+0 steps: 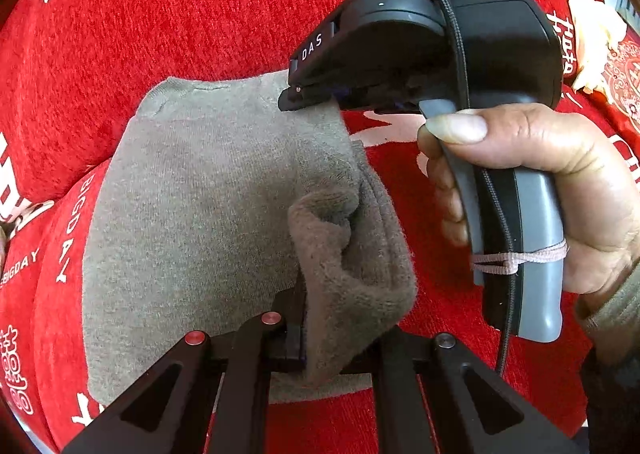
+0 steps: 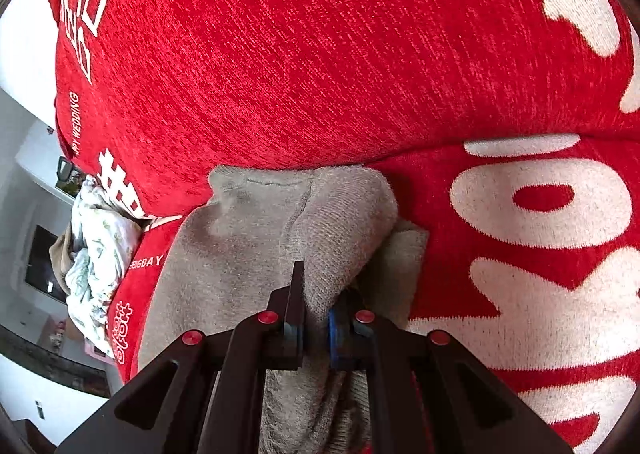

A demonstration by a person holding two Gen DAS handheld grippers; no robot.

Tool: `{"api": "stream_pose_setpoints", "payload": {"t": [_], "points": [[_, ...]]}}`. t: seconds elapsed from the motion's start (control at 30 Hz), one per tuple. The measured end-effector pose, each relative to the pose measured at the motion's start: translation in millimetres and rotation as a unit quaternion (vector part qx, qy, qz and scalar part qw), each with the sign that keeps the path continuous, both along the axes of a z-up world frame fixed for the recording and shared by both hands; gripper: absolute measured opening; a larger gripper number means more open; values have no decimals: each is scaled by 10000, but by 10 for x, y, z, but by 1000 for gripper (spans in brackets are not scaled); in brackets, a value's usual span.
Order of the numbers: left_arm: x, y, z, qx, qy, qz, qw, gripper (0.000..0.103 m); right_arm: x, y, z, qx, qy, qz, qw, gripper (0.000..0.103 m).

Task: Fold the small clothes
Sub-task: 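Press the folded sweater ends together with both grippers, then open both grippers to release the folded grey sweater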

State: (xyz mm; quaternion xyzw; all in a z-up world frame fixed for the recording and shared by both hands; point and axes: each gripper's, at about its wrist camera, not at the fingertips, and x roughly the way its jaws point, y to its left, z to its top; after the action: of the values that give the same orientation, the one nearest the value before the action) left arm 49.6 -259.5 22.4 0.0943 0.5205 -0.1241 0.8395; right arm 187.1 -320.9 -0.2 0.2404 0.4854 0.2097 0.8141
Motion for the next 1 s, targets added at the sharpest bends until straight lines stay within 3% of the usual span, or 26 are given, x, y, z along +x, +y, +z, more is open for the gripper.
{"api": "stream_pose_setpoints", "payload": {"t": [0.1,0.13,0.23,0.27,0.3,0.33,0.37,0.57,0.8,1.0], "points": [[-107,-102,57,13,-24,-11,10000,8,-20,-34,-6,-66,35,-69,9999,13],[-121,-116,65,31,-40,-17,10000,8,-28,-43,0,-78,83,-159,9998,19],[-149,-99,71,53,-37,19,10000,13,-79,-113,35,-145,179,-426,9988,54],[-143,-79,78,6,14,26,10000,36,-116,-157,69,-102,127,-516,9985,62],[-140,-55,85,-111,114,47,9999,69,-137,-190,93,-85,98,-568,9983,66],[-137,-18,97,-181,143,126,9997,79,-181,-233,136,-74,62,-655,9978,73],[-149,16,119,-222,101,240,9994,83,-220,-268,178,-52,41,-697,9975,74],[-242,100,214,-383,155,199,9989,83,-433,-309,419,-108,-168,-809,9965,74],[-386,353,331,-501,136,119,9986,83,-693,56,648,-253,-474,-337,9980,80],[-456,989,489,-1170,-107,314,9926,83,-1095,336,766,-32,-756,187,9970,80]]}}
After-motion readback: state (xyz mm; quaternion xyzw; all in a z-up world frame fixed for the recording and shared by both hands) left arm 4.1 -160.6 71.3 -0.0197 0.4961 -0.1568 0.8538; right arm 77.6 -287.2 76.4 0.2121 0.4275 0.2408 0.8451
